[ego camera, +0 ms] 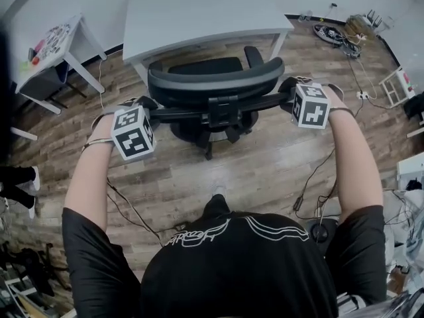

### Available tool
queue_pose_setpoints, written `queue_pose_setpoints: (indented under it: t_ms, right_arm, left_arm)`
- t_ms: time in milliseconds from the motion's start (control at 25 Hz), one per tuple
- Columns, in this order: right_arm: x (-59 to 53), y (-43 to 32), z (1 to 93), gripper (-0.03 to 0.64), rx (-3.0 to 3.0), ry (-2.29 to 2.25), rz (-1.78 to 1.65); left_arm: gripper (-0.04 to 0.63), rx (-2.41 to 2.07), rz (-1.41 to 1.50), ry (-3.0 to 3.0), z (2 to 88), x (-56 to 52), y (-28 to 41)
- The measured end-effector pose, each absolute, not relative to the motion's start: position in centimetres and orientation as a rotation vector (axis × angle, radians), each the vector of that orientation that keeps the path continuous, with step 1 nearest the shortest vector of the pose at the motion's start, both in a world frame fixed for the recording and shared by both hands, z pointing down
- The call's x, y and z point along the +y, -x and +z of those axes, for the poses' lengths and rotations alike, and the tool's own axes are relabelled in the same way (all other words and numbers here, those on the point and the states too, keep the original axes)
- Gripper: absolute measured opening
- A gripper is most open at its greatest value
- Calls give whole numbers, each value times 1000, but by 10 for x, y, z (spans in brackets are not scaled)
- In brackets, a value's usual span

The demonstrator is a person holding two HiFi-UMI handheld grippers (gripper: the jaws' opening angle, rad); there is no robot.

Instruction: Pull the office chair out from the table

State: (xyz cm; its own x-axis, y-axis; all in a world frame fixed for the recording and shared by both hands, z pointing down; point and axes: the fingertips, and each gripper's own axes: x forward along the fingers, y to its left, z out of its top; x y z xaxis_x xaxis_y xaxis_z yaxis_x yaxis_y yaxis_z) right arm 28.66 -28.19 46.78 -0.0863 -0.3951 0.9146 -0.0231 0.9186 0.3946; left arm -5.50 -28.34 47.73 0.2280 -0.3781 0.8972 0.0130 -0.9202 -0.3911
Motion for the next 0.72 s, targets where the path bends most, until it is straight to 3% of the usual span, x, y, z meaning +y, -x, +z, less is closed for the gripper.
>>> queue_pose_setpoints:
  t_ms: [320, 720]
  right_arm:
    - [-171, -284, 485, 161, -1693, -337, -374]
    - [-129, -281, 464, 161, -1715, -306, -366]
  left_arm:
    - [127, 389, -1771, 2184, 497, -179, 56]
    - [133, 374, -1818, 2185, 475, -147, 58]
